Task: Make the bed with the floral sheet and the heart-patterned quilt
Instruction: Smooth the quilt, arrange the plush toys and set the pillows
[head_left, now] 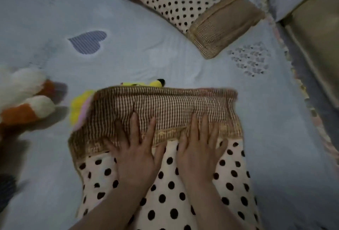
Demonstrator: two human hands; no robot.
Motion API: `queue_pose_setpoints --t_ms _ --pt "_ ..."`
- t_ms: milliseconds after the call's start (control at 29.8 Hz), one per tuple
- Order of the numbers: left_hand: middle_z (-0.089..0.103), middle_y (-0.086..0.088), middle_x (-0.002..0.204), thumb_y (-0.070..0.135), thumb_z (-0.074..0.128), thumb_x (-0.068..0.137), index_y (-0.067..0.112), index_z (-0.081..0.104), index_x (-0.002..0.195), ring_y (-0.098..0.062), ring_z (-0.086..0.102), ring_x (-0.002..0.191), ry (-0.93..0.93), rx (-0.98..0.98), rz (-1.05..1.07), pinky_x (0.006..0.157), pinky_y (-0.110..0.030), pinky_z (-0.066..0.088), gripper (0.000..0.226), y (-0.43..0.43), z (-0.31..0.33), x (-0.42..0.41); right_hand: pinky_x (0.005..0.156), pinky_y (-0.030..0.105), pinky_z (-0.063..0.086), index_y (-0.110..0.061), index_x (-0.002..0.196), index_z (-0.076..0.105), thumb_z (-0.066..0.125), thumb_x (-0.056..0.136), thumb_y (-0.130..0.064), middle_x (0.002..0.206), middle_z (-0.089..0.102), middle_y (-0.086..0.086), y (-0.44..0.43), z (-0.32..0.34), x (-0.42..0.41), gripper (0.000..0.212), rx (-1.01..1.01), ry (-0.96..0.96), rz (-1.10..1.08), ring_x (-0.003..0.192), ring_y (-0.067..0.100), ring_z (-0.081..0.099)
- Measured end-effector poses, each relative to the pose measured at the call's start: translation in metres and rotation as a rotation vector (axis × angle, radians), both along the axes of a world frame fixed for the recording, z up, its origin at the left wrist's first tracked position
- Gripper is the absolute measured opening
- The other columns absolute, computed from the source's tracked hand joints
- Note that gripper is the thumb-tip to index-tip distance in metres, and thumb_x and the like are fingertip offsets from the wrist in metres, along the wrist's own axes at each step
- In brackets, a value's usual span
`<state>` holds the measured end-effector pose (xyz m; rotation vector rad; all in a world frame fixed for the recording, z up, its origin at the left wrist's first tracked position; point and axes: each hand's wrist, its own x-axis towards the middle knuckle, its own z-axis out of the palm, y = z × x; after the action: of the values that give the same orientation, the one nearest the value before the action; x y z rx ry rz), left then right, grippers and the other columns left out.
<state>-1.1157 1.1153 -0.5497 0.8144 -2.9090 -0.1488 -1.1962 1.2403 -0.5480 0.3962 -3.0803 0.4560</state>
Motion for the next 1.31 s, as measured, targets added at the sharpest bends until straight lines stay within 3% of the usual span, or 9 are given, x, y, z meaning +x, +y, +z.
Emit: queue_pose_setpoints --t_ms 101,235,402,570,737,939,1039,1140,1307 --pt "-0.002 -0.008 0.165 0.066 0.018 0.095 0.04 0.013 0.155 -0.048 0.002 0.147 -0.036 0.011 -0.002 0.108 -0.077 0.0 0.066 -0.008 -0.026 -0.017 0.117 0.062 0.0 -0.034 0.157 0.002 0.012 0.101 -0.054 0.164 -0.003 -0.006 -0.011 -0.024 -0.018 0.06 0.059 -0.091 -0.002 0.152 0.028 -0.004" --pt "-0.009 -0.002 0.165 0.071 0.01 0.094 0.042 0.008 0.155 -0.04 -0.013 0.149 -0.028 0.078 0.019 0.109 -0.075 0.004 0.068 0.004 0.021 -0.011 0.118 0.062 0.001 -0.039 0.155 -0.002 0.008 0.1 -0.057 0.165 -0.008 -0.007 0.011 0.035 -0.021 0.06 -0.013 -0.268 0.093 0.151 0.027 -0.01" --pt "-0.003 -0.006 0.165 0.063 0.02 0.098 0.033 0.013 0.157 -0.043 -0.009 0.149 0.21 0.079 -0.028 0.114 -0.065 -0.01 0.066 0.04 0.094 0.032 0.116 0.06 0.01 -0.026 0.155 0.02 0.028 0.1 -0.047 0.164 0.015 0.008 0.059 0.116 0.038 0.059 -0.233 0.238 -0.059 0.15 0.038 0.006" --pt "0.004 -0.006 0.164 0.06 0.019 0.1 0.036 0.006 0.156 -0.045 0.001 0.148 -0.152 0.104 -0.086 0.109 -0.075 0.005 0.063 0.044 -0.012 0.062 0.113 0.07 0.009 -0.033 0.157 0.017 0.028 0.099 -0.055 0.165 0.005 0.001 0.041 0.001 0.088 0.062 0.124 -0.132 0.08 0.151 0.036 0.004" --pt "-0.005 0.0 0.166 0.066 0.012 0.097 0.043 -0.002 0.155 -0.037 -0.015 0.149 -0.172 0.184 -0.074 0.111 -0.071 -0.002 0.063 0.04 0.025 0.043 0.114 0.067 0.006 -0.04 0.155 0.002 0.018 0.1 -0.06 0.165 -0.007 -0.006 0.044 0.035 0.062 0.061 0.077 -0.266 0.133 0.151 0.03 -0.008" --pt "-0.007 0.001 0.165 0.059 0.016 0.101 0.034 0.005 0.157 -0.034 -0.014 0.15 0.076 0.26 -0.021 0.116 -0.06 -0.011 0.063 0.101 0.1 0.13 0.118 0.063 0.005 -0.029 0.156 0.018 0.027 0.103 -0.047 0.164 0.01 0.005 0.106 0.119 0.137 0.057 -0.126 0.151 -0.062 0.15 0.038 0.001" --pt "-0.002 -0.003 0.165 0.057 0.016 0.102 0.031 0.008 0.157 -0.038 -0.006 0.15 -0.206 0.234 -0.156 0.111 -0.073 0.007 0.062 0.126 0.042 0.175 0.113 0.069 0.014 -0.032 0.157 0.014 0.02 0.103 -0.051 0.165 0.007 0.002 0.123 0.054 0.187 0.057 0.134 -0.132 0.049 0.15 0.039 0.003" --pt "-0.004 -0.002 0.166 0.059 0.014 0.102 0.036 0.0 0.157 -0.036 -0.008 0.15 -0.311 0.276 -0.116 0.111 -0.073 0.005 0.061 0.122 0.019 0.161 0.113 0.068 0.013 -0.039 0.156 0.007 0.016 0.102 -0.056 0.165 0.005 -0.003 0.117 0.026 0.172 0.057 0.2 -0.327 0.047 0.15 0.036 0.003" --pt "-0.003 -0.001 0.166 0.064 0.009 0.098 0.034 0.006 0.157 -0.033 -0.016 0.15 -0.104 0.35 -0.176 0.115 -0.067 -0.004 0.065 0.122 0.096 0.177 0.117 0.063 0.009 -0.033 0.156 0.014 0.017 0.101 -0.056 0.165 0.007 0.004 0.143 0.107 0.184 0.06 -0.02 -0.105 0.056 0.151 0.034 0.0"
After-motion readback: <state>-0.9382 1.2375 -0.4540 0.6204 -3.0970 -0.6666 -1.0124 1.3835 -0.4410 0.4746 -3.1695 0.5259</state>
